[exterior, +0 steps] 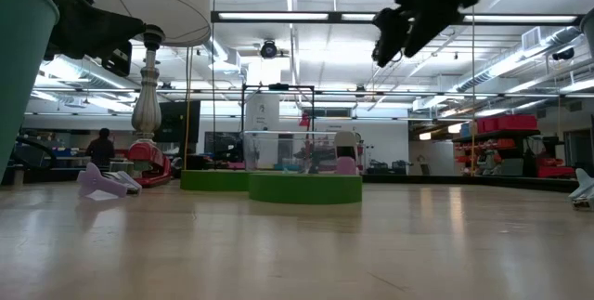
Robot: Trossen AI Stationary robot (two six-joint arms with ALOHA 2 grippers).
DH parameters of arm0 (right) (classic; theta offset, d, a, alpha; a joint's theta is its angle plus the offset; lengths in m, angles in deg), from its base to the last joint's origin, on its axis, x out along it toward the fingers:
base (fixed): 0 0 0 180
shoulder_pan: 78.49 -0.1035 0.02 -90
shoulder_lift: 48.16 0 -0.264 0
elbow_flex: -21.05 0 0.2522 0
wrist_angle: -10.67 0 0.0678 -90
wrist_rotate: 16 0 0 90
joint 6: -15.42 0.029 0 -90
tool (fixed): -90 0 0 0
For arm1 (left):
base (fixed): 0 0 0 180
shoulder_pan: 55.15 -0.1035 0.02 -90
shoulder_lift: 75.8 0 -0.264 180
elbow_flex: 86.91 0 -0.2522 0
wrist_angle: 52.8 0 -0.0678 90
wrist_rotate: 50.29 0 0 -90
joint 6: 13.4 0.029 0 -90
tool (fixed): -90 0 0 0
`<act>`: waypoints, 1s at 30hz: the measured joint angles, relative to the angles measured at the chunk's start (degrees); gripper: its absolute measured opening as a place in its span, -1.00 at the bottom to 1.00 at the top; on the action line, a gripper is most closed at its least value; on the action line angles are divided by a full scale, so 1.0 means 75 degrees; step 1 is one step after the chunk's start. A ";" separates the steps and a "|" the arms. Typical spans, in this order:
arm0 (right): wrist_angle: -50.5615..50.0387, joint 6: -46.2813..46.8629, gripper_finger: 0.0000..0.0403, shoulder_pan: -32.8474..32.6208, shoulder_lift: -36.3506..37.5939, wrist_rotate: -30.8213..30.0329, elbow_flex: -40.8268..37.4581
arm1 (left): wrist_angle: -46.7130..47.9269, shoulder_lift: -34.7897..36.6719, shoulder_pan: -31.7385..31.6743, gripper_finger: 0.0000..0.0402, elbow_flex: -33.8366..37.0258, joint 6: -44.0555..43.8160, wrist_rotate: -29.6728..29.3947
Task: Pick and place Stapler, Stapler remover, tape
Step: Put the light blue staple remover into the transparent bin
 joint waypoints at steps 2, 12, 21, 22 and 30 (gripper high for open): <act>-0.0006 0.0001 0.62 -0.0205 0.0183 0.0215 -0.0293 | 0.0003 0.0000 -0.0001 -0.99 0.0000 -0.0001 -0.0002; -0.0501 0.0002 0.62 -0.1152 0.0665 0.1329 -0.1680 | 0.0003 0.0000 0.0000 -0.99 0.0002 0.0001 -0.0002; -0.0740 0.0247 0.59 -0.1497 0.0656 0.1775 -0.2529 | 0.0003 0.0000 -0.0003 -0.99 0.0002 0.0000 -0.0002; -0.0744 0.0257 0.58 -0.1523 0.0656 0.1880 -0.2616 | 0.0003 0.0000 -0.0003 -0.99 -0.0001 -0.0001 -0.0001; -0.0386 0.0667 0.47 -0.1715 0.0633 0.2074 -0.3210 | 0.0003 0.0000 0.0000 -0.99 0.0002 -0.0001 0.0000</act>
